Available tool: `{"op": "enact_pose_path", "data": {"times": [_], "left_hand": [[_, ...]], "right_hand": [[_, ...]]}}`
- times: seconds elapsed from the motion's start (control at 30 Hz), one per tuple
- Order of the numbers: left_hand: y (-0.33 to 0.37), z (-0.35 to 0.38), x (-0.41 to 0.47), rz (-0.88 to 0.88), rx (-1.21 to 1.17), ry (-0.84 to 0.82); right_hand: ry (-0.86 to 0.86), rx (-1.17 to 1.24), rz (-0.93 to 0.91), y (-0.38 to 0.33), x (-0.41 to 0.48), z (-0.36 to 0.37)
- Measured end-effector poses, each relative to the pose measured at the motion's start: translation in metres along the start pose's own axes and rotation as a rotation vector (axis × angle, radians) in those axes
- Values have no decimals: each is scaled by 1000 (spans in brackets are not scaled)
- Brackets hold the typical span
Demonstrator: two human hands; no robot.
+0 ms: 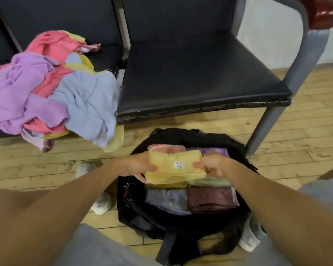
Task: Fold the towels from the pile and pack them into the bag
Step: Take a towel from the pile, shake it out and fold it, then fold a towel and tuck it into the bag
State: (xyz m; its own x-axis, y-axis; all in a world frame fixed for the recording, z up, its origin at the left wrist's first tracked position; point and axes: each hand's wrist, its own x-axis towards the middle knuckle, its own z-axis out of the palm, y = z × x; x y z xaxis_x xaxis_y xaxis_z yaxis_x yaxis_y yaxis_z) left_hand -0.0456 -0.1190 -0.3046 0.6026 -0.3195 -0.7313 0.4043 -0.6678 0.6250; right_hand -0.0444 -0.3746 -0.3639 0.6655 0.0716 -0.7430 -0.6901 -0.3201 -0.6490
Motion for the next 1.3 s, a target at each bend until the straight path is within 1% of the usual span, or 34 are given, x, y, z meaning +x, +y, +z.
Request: {"op": "enact_pose_path", "data": {"times": [0.07, 0.1, 0.2, 0.3, 0.37, 0.43, 0.57, 0.73, 0.83, 0.97, 1.03, 1.1, 1.23, 1.3], "left_hand": [[-13, 6, 21, -78, 69, -38], [-19, 11, 31, -114, 119, -39], [-41, 23, 60, -220, 233, -16], [-66, 35, 83, -293, 362, -28], [-82, 43, 94, -276, 499, -26], [-94, 48, 100, -253, 589, 16], [-106, 47, 105, -262, 605, 55], [-117, 40, 106, -290, 597, 70], [-107, 37, 100, -316, 635, 48], [-77, 25, 82, -247, 666, 63], [-57, 12, 71, -254, 602, 92], [-37, -2, 58, -241, 544, 109], [9, -28, 11, -46, 418, 154], [22, -43, -13, 53, 365, 182]], "right_hand": [[31, -23, 39, 23, 18, 15], [65, -80, 34, 33, 23, 23], [166, -350, 42, 55, 32, 45], [167, -471, 57, 67, 38, 64], [138, -475, 29, 76, 46, 76], [126, -435, 1, 84, 52, 84], [162, -354, 48, 101, 66, 87], [185, -443, 77, 101, 73, 90], [162, -534, 63, 91, 67, 87], [180, -692, 21, 70, 50, 74], [138, -722, -24, 57, 39, 66], [51, -703, -71, 39, 28, 58], [-77, -581, -145, -17, -2, 47], [-71, -510, -215, -47, -21, 44]]}}
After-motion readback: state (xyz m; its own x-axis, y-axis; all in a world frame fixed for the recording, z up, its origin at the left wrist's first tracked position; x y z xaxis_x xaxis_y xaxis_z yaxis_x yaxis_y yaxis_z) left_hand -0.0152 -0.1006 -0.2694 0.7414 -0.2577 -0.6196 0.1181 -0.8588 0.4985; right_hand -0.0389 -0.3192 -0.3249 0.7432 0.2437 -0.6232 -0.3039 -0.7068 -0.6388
